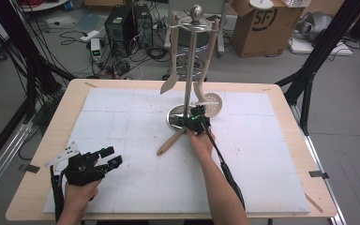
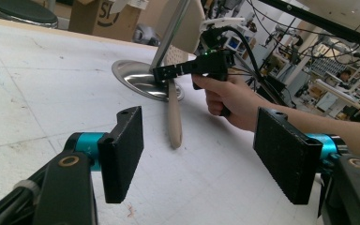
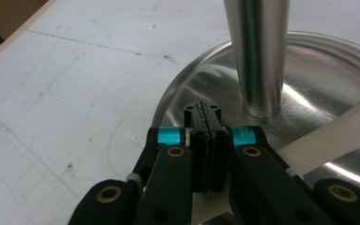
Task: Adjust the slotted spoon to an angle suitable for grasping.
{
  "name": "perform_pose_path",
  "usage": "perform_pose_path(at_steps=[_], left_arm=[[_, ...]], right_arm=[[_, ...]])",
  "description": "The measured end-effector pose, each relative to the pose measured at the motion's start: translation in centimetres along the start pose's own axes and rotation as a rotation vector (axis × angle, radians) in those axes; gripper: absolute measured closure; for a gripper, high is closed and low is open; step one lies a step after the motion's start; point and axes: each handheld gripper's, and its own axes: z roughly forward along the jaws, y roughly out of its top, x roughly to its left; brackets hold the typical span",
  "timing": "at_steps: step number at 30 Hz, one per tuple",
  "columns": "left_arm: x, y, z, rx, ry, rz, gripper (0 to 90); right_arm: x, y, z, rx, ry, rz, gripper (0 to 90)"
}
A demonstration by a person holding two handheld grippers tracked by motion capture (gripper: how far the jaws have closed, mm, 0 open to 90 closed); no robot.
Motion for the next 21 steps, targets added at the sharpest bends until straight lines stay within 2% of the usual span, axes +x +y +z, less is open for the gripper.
perform_pose_path(at_steps=[3,8,12,21], left_arm=[[0.0,0.0,-0.1,-0.004,-0.001,0.001,34.0],[-0.3,0.1,-0.1,-0.005,-0.011,0.003,34.0],[-0.5,0.1,0.1,0.0,-0.014,0.008,34.1],[-0.5,0.0,0.1,0.001,-0.007,0.009,34.2]], right_arm=[[-0.1,0.0,-0.2,-0.001,-0.014,0.038,90.0],[0.1,-0.1,-1.1,0.023,-0.08,0.016,90.0],[-0.1,-0.5,-1.9,-0.012,-0.07,0.064,90.0],[-0.2,-0.6,-2.6,-0.02,-0.067,0.086,90.0]])
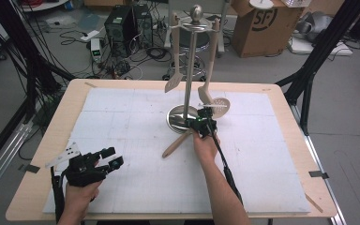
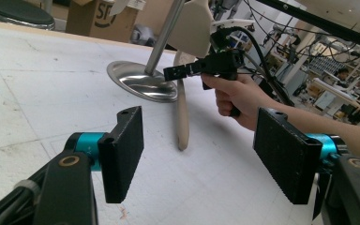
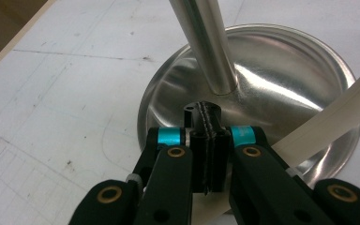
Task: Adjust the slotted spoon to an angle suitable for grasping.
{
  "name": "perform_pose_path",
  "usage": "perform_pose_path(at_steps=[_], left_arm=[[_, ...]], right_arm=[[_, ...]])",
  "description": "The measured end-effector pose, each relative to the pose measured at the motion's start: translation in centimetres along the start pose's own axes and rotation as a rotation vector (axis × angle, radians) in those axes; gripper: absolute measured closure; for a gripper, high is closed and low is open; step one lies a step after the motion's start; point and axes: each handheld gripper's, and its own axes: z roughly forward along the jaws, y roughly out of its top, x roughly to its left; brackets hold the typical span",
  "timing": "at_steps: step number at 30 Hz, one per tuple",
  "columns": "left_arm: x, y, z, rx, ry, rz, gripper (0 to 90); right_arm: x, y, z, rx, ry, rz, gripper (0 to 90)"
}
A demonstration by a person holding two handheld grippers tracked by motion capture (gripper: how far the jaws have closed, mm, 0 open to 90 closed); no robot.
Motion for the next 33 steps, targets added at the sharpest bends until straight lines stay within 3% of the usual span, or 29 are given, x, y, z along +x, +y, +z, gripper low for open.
perform_pose_path(at_steps=[33], left_arm=[[-0.1,0.1,0.2,-0.005,-0.013,-0.007,34.2]], right_arm=[[0.0,-1.4,-2.4,-0.045,-0.051,0.001,90.0]])
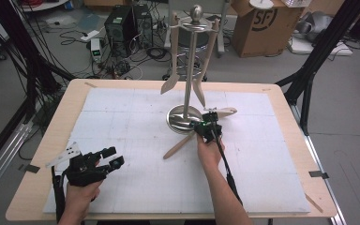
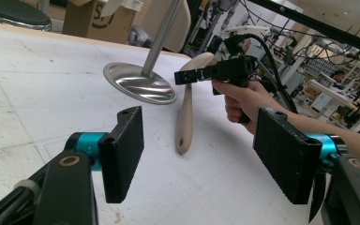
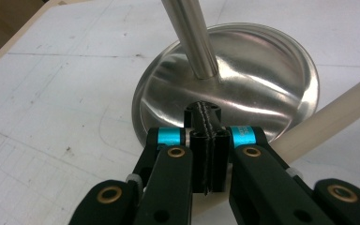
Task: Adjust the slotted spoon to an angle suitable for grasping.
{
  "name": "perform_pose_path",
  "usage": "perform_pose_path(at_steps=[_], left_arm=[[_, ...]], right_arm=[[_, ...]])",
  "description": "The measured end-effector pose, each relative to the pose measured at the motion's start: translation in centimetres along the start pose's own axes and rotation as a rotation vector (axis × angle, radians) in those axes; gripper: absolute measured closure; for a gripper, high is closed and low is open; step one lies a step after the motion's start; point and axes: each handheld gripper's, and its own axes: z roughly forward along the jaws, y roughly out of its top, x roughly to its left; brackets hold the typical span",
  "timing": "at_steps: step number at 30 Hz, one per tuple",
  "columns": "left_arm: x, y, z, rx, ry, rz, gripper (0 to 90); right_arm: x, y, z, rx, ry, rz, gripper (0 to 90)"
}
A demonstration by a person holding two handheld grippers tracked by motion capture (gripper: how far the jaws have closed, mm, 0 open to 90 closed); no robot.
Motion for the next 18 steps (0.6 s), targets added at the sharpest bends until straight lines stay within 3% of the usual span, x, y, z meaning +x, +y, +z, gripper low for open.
perform_pose_path(at_steps=[1,4,5,6,8,12,18], left_arm=[[0.0,0.0,0.0,0.001,0.001,0.0,34.2],[0.0,0.0,0.0,0.0,-0.001,0.0,34.3],[0.0,0.0,0.0,-0.001,-0.002,0.0,34.3],[0.0,0.0,0.0,0.0,-0.003,0.0,34.3],[0.0,0.0,0.1,0.001,-0.004,-0.004,34.3],[-0.1,0.0,0.2,0.0,-0.004,-0.001,34.3],[0.1,0.0,0.0,-0.003,0.003,-0.002,34.3]], right_arm=[[0.0,-0.1,0.0,0.004,-0.004,0.003,90.0],[-1.0,-0.9,0.4,0.094,-0.053,0.045,90.0],[-1.2,-1.3,0.1,0.055,-0.025,0.063,90.0],[-1.3,-1.5,-0.1,0.053,-0.022,0.072,90.0],[-1.5,-1.6,-0.3,0.065,-0.029,0.045,90.0],[-2.4,-1.3,-0.9,0.057,-0.036,0.06,90.0],[-3.4,-0.9,-1.8,0.066,-0.062,0.017,90.0]])
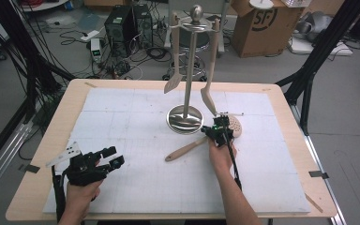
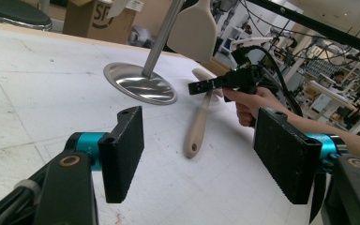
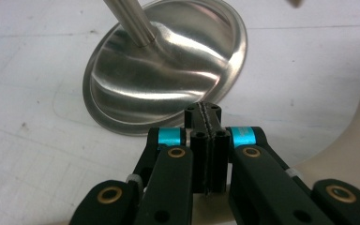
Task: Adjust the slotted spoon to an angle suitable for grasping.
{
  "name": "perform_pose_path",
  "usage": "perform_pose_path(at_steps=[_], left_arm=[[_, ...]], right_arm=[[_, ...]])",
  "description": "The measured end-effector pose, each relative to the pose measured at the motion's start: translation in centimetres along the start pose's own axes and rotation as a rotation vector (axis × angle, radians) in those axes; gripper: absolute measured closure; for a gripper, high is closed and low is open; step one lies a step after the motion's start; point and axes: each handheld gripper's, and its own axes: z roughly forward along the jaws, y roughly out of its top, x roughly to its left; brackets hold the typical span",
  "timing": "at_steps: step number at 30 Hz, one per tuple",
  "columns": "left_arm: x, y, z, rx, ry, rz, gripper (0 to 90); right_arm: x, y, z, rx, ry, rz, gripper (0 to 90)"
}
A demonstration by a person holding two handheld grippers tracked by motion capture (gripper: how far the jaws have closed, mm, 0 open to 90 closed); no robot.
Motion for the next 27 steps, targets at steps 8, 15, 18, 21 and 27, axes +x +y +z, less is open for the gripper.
perform_pose_path(at_steps=[8,15,18,21,27], left_arm=[[-0.3,0.0,0.1,0.004,-0.003,0.002,34.3],[-0.3,-0.1,0.1,0.004,-0.002,0.0,34.4],[-0.3,-0.1,0.2,0.004,-0.002,0.0,34.4],[-0.4,-0.1,0.4,0.007,-0.004,0.0,34.4],[-0.5,-0.1,0.8,0.016,-0.012,0.005,34.4]], right_arm=[[-0.1,-0.5,-1.6,0.011,0.005,-0.022,90.0],[-0.7,-1.9,-3.6,0.007,0.045,-0.002,90.0],[-1.1,-2.9,-4.3,0.012,0.062,0.025,90.0],[-1.5,-3.9,-4.8,0.042,0.039,0.029,90.0],[-2.6,-5.7,-5.3,0.05,0.045,0.061,90.0]])
